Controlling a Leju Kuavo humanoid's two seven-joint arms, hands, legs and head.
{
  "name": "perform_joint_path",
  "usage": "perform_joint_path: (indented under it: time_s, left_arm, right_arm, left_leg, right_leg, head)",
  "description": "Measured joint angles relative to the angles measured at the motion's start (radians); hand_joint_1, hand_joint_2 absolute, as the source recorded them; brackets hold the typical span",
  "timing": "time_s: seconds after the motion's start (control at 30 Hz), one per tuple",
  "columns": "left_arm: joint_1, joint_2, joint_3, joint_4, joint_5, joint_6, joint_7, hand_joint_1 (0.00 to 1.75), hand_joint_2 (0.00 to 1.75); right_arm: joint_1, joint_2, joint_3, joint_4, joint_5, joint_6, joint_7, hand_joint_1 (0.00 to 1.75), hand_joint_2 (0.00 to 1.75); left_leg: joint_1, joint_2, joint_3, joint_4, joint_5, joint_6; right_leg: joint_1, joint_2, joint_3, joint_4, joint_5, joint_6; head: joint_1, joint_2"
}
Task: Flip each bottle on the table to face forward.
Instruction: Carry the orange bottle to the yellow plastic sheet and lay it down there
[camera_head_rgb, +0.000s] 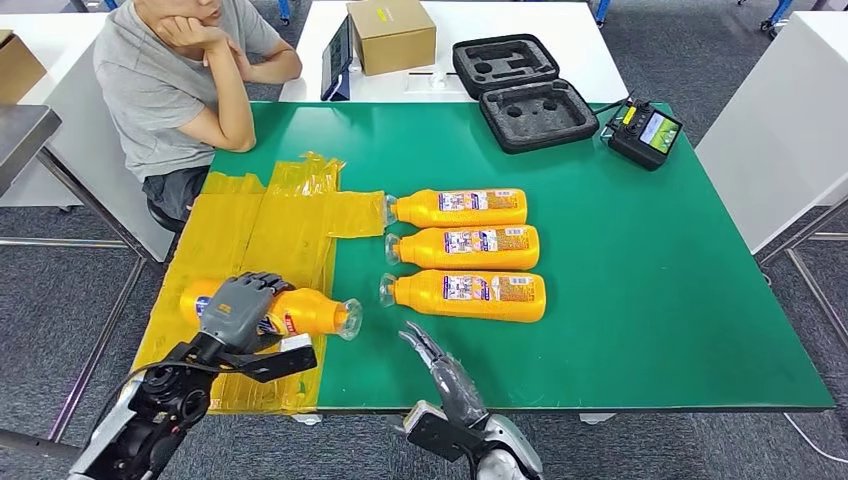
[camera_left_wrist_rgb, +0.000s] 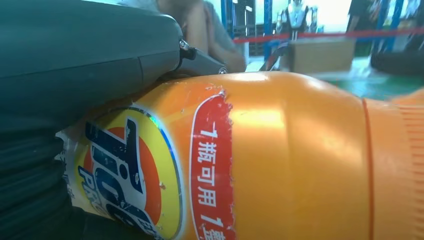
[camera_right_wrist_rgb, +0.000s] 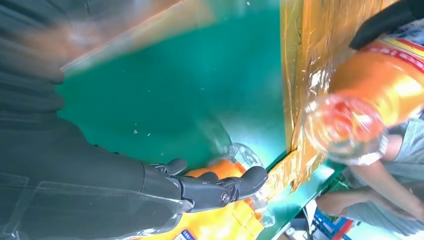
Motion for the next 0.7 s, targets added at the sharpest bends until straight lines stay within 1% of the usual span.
perform_joint_path:
  time_s: [0.17, 0.27, 0.4, 0.5, 0.6, 0.7]
  left_arm:
    - [-0.025, 0.066, -0.002, 0.016, -0.028, -0.046, 0.007, 1.71, 1.75]
    - [-0.032, 0.095, -0.002, 0.02, -0.035, -0.058, 0.01, 1.66, 1.75]
    - [-0.036, 0.103, -0.005, 0.028, -0.04, -0.087, 0.007, 1.67, 1.75]
    - [-0.048, 0.103, -0.013, 0.044, -0.033, -0.118, -0.007, 1.63, 1.75]
    - [-0.068, 0.103, -0.027, 0.067, -0.007, -0.148, -0.03, 1.56, 1.75]
    - [-0.099, 0.101, -0.047, 0.091, 0.024, -0.17, -0.047, 1.56, 1.75]
  right_arm:
    - [-0.02, 0.0, 0.026, 0.036, -0.027, -0.002, -0.003, 0.0, 1.75]
    - [-0.024, 0.0, 0.035, 0.047, -0.033, -0.004, -0.003, 0.0, 1.75]
    - [-0.032, 0.0, 0.047, 0.06, -0.048, -0.01, -0.003, 0.0, 1.75]
    - [-0.036, 0.0, 0.053, 0.067, -0.054, -0.014, -0.004, 0.0, 1.75]
    - [-0.038, 0.0, 0.054, 0.072, -0.06, -0.016, -0.004, 0.0, 1.75]
    - [-0.039, 0.0, 0.055, 0.074, -0.061, -0.017, -0.004, 0.0, 1.75]
  left_leg:
    - [0.0, 0.0, 0.0, 0.0, 0.0, 0.0]
    - [0.0, 0.0, 0.0, 0.0, 0.001, 0.0]
    - [0.0, 0.0, 0.0, 0.0, 0.001, 0.0]
    - [0.0, 0.0, -0.001, 0.0, 0.001, 0.0]
    - [0.0, 0.0, -0.001, 0.0, 0.001, 0.0]
    - [0.0, 0.0, 0.0, 0.0, 0.001, -0.001]
  right_leg:
    - [0.0, 0.0, 0.0, 0.0, 0.0, 0.0]
    - [0.001, 0.0, 0.0, 0.0, 0.0, 0.0]
    - [0.001, 0.0, -0.001, 0.0, 0.0, 0.0]
    - [0.001, 0.0, -0.001, 0.0, 0.0, 0.0]
    - [0.001, 0.0, -0.001, 0.0, 0.0, 0.0]
    - [0.001, 0.0, -0.001, 0.0, 0.0, 0.0]
  head:
    - [0.0, 0.0]
    - [0.0, 0.0]
    - [0.0, 0.0]
    - [0.0, 0.0]
    - [0.0, 0.0]
    - [0.0, 0.0]
